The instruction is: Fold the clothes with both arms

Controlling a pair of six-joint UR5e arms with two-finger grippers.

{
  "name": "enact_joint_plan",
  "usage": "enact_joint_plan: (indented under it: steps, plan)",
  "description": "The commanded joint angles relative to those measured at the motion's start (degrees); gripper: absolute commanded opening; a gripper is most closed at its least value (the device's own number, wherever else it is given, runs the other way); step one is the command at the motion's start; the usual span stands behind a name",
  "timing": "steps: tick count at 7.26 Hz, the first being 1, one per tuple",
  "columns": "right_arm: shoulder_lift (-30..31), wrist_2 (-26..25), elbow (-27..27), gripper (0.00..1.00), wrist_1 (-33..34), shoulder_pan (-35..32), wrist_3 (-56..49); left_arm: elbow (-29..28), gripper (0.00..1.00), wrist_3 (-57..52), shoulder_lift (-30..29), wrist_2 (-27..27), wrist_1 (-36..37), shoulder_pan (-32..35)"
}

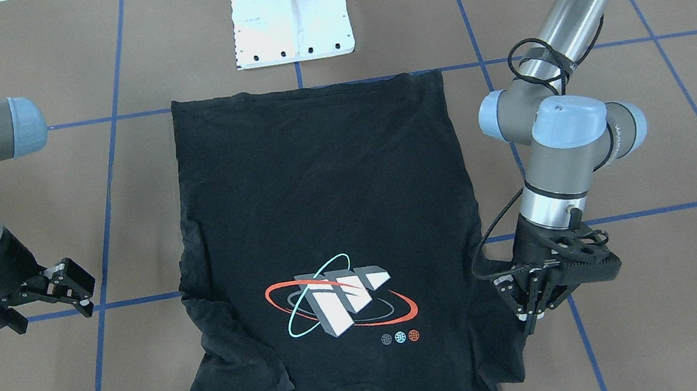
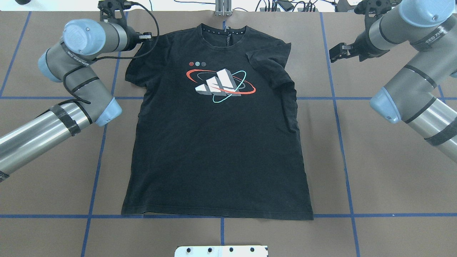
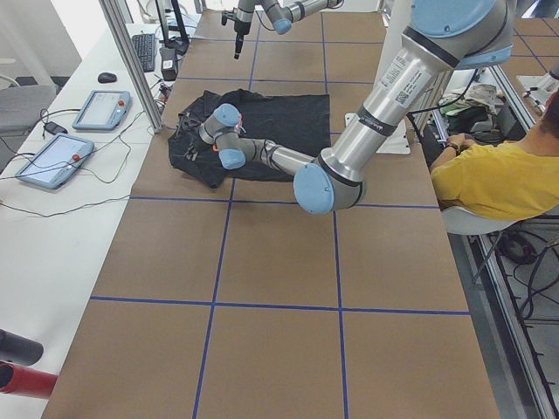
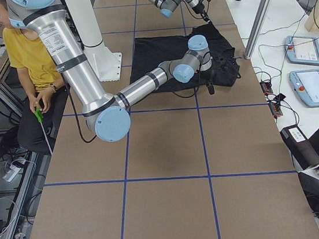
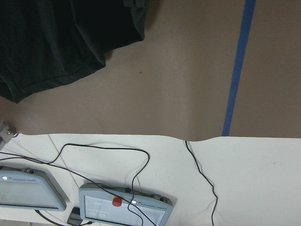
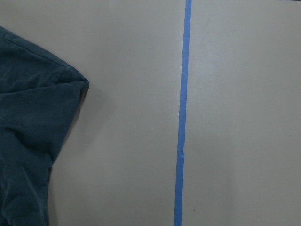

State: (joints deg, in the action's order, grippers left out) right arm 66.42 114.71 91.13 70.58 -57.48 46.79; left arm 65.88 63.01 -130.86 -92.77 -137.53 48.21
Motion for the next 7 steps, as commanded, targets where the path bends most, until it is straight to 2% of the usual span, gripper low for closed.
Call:
enact_joint_plan:
  steps: [1,3,5,7]
  plan:
    - [0.1,0.0,-0.1,1.0,0.0,0.0,0.1,0.6,0.0,6.2,-5.3,0.0,6.5,-4.2]
    - [0.1,0.0,-0.1,1.0,0.0,0.0,0.1,0.0,0.0,10.7,-7.3,0.4,8.5,-7.8]
    - [0.0,-0.1,-0.1,1.0,0.0,0.0,0.1,-6.6,0.0,12.3,-12.5,0.6,8.5,-8.1]
    - [-0.2,-0.1,-0.1,1.0,0.0,0.1,0.1,-7.7,0.0,12.1,-12.8,0.7,8.2,-7.3]
